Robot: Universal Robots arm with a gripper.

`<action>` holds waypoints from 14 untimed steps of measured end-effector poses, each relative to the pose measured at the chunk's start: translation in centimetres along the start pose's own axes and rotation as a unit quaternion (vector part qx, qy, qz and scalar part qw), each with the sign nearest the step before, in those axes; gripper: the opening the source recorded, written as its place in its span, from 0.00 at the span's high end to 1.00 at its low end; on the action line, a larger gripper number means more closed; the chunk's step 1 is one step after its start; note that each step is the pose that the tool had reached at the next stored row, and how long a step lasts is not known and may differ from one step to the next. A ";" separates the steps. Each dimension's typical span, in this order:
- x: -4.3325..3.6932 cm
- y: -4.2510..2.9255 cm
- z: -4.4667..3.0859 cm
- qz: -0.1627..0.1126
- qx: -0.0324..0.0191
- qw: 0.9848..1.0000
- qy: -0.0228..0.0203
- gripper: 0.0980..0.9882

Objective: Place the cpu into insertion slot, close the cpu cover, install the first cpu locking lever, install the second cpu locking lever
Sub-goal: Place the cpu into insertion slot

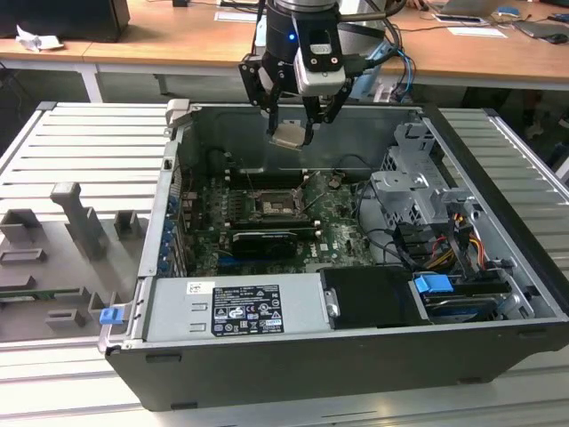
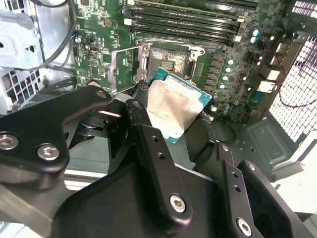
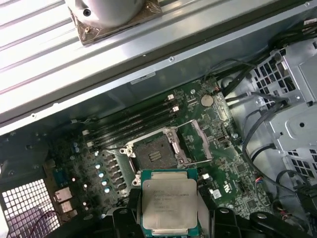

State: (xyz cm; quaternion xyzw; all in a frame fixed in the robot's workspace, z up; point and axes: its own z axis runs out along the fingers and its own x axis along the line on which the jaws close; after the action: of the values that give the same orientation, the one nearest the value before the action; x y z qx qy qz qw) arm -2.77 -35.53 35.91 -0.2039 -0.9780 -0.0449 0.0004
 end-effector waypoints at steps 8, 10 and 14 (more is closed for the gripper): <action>0.00 -0.01 0.06 0.046 -0.001 0.999 -0.004 0.51; 0.00 -0.01 0.07 0.057 -0.001 0.998 -0.005 0.51; 0.00 -0.01 0.10 0.076 -0.002 0.997 -0.007 0.51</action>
State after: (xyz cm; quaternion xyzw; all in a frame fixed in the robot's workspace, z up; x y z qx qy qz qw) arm -2.77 -35.53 35.81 -0.2782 -0.9595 -0.0448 -0.0031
